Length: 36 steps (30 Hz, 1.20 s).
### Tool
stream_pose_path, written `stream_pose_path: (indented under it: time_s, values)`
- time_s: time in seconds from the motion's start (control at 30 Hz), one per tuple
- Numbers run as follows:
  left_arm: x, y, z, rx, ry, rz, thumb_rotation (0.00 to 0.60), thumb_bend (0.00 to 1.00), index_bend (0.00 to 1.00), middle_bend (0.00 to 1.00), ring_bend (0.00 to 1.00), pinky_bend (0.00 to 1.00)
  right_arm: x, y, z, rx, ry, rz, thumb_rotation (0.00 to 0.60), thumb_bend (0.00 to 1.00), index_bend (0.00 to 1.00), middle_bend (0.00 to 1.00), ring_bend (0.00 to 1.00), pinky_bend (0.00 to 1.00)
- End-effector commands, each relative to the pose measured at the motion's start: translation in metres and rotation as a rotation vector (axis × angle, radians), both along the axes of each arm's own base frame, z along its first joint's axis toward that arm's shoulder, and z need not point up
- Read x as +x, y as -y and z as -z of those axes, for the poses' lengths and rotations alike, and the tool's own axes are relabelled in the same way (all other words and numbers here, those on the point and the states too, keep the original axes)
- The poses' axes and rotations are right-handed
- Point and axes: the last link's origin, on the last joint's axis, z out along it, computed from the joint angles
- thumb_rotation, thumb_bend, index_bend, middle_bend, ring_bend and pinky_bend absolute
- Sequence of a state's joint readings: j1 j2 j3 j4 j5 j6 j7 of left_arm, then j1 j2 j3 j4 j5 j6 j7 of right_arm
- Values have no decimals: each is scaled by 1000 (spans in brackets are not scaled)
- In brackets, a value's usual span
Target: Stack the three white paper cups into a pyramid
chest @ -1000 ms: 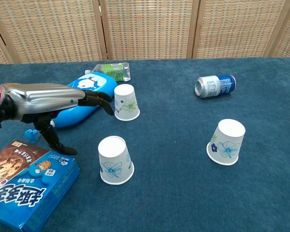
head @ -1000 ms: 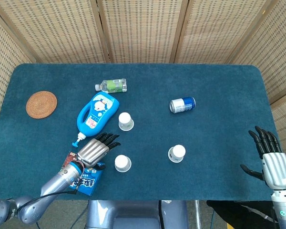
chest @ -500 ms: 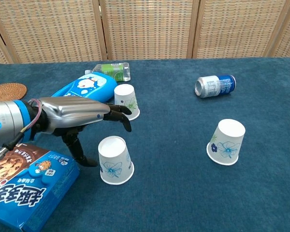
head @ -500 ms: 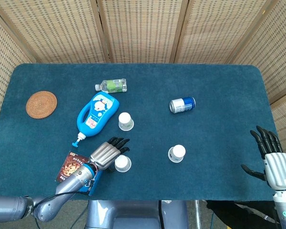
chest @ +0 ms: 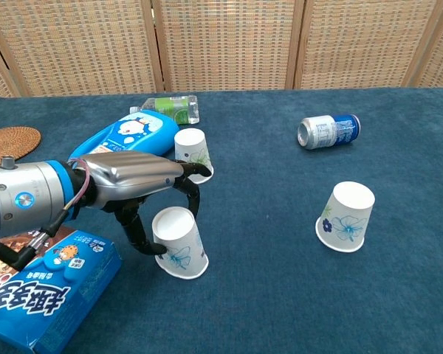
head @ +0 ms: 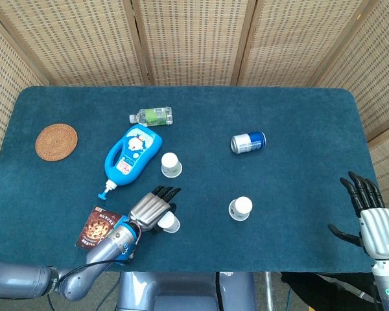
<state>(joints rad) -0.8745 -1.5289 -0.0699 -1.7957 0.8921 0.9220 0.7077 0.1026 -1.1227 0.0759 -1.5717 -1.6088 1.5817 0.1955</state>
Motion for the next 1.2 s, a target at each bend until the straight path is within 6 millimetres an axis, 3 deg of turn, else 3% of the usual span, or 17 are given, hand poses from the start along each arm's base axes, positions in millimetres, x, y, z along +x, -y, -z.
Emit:
stream_pose_path:
  time_s: [0.03, 0.43, 0.83, 1.2]
  values:
    - [6, -9, -2, 17, 13, -7, 600, 294, 428, 0, 0, 67, -2, 1, 0, 4, 3, 8, 600, 151, 67, 0, 0, 73]
    - [58, -64, -6, 87, 40, -13, 600, 294, 412, 0, 0, 67, -12, 6, -4, 14, 38, 38, 600, 152, 67, 0, 0, 74]
    - [109, -102, 18, 107, 55, -50, 600, 293, 394, 0, 0, 66, -24, 9, -8, 27, 69, 74, 600, 152, 67, 0, 0, 73]
    - [127, -124, 35, 141, 18, -66, 600, 294, 390, 0, 0, 66, -30, 11, -11, 31, 93, 89, 600, 151, 67, 0, 0, 73]
